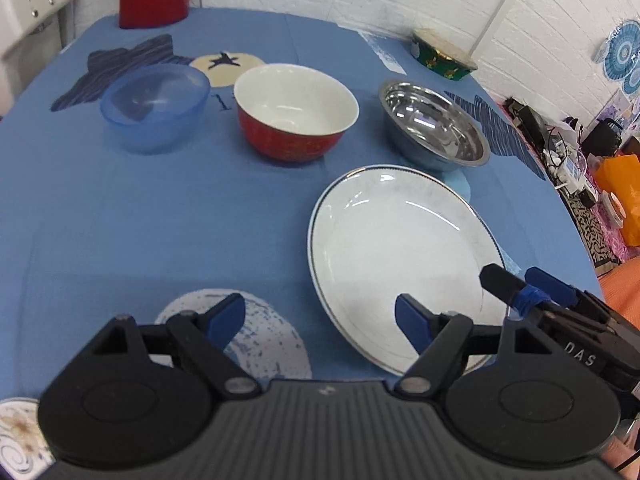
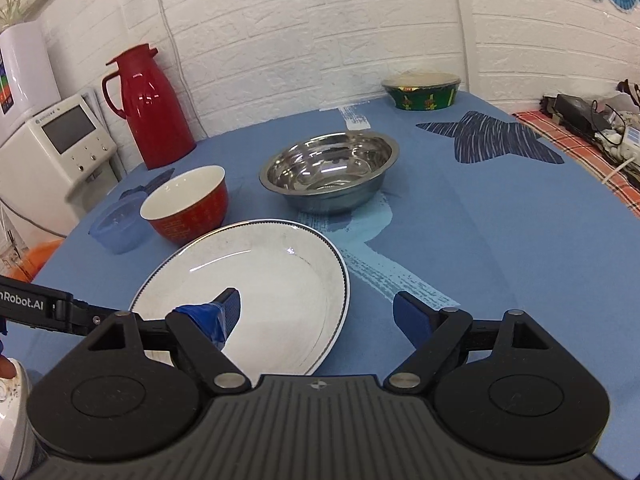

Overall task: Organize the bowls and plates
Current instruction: 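Reach both tools to the deep white plate and grip its rim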

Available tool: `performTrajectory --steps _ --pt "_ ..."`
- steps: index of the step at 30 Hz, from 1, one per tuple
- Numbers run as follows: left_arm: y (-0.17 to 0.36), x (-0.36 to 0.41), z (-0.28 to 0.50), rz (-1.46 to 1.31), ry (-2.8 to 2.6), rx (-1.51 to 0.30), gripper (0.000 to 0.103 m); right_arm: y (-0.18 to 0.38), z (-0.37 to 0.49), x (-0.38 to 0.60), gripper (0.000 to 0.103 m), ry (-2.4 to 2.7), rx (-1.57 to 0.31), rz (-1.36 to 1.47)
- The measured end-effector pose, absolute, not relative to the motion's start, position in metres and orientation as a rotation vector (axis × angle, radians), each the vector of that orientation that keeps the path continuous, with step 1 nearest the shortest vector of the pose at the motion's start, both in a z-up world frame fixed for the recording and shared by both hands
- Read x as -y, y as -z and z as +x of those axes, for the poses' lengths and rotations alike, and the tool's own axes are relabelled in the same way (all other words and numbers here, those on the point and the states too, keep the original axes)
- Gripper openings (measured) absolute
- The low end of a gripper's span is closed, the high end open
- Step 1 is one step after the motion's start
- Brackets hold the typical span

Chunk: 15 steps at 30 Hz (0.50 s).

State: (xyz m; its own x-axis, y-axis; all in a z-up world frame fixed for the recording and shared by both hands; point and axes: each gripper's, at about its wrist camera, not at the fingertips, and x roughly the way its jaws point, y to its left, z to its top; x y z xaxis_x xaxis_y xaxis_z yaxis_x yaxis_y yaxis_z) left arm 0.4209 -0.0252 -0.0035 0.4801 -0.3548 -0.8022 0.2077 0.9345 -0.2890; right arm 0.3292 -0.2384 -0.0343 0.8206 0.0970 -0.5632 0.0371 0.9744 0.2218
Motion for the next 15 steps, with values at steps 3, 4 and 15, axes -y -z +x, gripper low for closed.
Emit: performTrajectory --steps 3,4,15 --pt "0.017 0.034 0.442 -0.19 0.347 -1.064 0.078 0.041 0.345 0.233 0.071 -0.031 -0.652 0.2" --pt "0.02 0.037 0.446 -0.191 0.35 -1.072 0.078 0.044 0.348 0.232 0.071 -0.035 -0.661 0.19" --pt "0.024 0.052 0.443 -0.047 0.315 -0.999 0.077 0.055 0.348 0.212 0.074 -0.034 -0.651 0.07"
